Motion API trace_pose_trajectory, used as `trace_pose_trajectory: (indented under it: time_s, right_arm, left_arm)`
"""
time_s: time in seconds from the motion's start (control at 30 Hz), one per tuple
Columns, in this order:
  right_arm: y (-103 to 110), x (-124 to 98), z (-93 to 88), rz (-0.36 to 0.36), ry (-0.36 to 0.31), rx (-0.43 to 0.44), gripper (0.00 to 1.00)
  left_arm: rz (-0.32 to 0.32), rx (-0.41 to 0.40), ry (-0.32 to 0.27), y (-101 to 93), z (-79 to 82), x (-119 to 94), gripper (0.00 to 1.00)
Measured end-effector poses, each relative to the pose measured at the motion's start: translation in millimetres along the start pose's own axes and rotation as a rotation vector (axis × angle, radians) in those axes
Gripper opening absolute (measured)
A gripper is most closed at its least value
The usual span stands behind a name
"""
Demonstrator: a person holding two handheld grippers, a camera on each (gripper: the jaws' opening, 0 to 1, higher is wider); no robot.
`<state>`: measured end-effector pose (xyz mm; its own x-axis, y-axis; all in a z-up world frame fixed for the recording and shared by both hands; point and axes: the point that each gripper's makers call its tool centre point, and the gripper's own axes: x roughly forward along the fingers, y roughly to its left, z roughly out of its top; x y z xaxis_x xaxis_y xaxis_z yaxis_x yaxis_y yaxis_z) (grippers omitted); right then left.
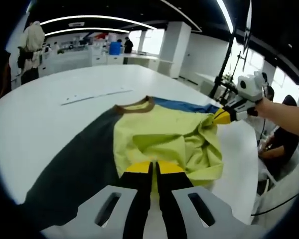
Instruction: Fold the garment on the visible template until the final outline fits inside the template.
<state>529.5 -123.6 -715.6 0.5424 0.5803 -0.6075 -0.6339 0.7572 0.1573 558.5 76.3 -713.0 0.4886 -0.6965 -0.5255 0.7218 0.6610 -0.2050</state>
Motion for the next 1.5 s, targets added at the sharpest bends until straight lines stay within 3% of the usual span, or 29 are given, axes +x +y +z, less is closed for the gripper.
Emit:
trace_pose_trajectory:
  time_s: [0.6, 1.5]
  right_arm:
    - [-2.4, -40.5, -24.8, -0.042, -0.008, 0.022, 0.00]
    - [-9.3, -95.5, -81.8, -0.057, 0.047, 0.035, 0.00]
  left_arm:
    - [-0.005, -0.026, -0.051, -13.2, -9.1, -36.5, 0.00]
    - [-0.030, -0.046, -0.048, -32.2, -33.4, -67.5, 0.00]
